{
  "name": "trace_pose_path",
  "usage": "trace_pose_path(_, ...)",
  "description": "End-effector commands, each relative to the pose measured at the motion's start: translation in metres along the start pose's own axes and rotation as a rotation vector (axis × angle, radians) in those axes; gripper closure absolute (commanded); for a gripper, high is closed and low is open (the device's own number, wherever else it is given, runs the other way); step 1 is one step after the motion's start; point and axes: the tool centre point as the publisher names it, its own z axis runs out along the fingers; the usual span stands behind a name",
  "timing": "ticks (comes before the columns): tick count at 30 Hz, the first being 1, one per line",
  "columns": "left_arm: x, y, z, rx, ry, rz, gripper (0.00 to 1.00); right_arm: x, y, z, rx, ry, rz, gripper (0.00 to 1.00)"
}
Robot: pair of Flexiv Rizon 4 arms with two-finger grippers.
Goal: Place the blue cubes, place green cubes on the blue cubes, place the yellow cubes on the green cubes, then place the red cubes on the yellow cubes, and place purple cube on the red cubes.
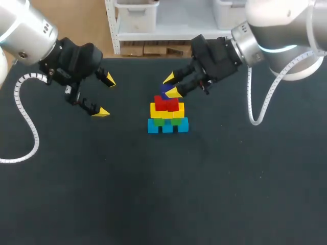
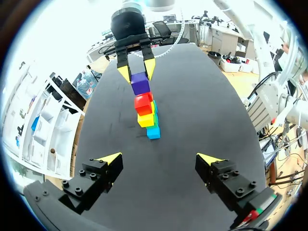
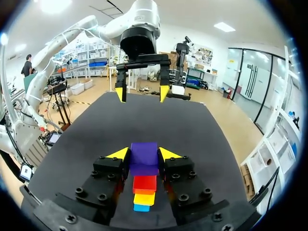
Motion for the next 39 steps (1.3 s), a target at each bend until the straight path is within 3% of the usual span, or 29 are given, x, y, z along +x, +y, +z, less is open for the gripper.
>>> trace_pose_path(1,0.0010,-0.0001,-0.0001,-0.001,-0.002,0.003,0.00,-0.0002,0.0022,0.0004,0.006,0.007,0.000,1.00)
trace_pose_path(39,0.0010,-0.0001,-0.0001,-0.001,-0.002,0.003,0.00,0.0090,0.0022,0.0043,0.041,0.019,0.040,1.00)
